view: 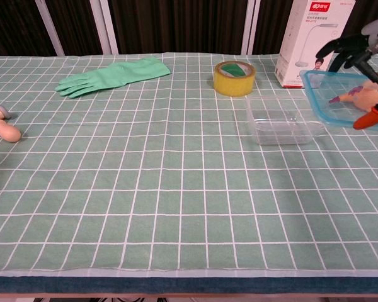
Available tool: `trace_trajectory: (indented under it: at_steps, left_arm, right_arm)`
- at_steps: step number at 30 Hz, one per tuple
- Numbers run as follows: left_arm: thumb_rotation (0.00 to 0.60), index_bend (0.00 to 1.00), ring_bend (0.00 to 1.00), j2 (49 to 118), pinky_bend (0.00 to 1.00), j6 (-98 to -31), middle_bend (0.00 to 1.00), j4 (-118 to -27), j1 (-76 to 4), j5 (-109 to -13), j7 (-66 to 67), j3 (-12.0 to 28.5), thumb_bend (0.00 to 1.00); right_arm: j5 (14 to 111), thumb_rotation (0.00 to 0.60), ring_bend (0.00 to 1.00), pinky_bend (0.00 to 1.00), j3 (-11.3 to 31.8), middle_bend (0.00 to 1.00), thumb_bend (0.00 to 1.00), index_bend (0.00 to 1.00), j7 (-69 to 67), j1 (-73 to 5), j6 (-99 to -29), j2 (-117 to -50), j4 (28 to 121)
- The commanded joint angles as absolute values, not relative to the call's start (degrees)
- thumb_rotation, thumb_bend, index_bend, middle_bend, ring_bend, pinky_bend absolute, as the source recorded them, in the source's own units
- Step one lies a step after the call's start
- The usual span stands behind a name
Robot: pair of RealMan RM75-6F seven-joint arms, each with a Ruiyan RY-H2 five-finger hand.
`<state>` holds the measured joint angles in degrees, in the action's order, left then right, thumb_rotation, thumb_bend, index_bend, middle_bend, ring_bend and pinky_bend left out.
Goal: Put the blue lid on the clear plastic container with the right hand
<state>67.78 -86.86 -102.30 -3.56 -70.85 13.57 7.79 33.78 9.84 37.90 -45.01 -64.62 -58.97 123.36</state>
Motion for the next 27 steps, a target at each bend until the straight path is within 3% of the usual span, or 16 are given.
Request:
trace_trajectory:
  at_steps: [1,12,27]
  left_arm:
    - [0.6,0.07,0.0,67.72,0.0,-86.55,0.0,-102.35,-3.72,-70.6,13.65,7.88,0.82]
    - [0.6,0.07,0.0,67.5,0.0,-84.95,0.0,-102.86,-4.5,-68.52,14.16,8.42,0.82]
    - [0.6,0.07,0.0,67.21,0.0,-84.46,0.0,-103.25,-4.85,-67.21,14.41,8.61,0.82]
  right_arm:
    - [27.08,0.6,0.12,0.0,13.07,0.46,0.22,0.0,40.66,-50.28,-62.07,-58.19,120.58]
    - [13.29,0.6,0.09,0.0,15.9,0.46,0.22,0.0,43.92,-60.83,-56.66,-62.34,108.22]
    - [8.1,0.6,0.09,0.0,11.31,0.46,0.22,0.0,46.53,-66.69,-52.65,-72.01,96.12]
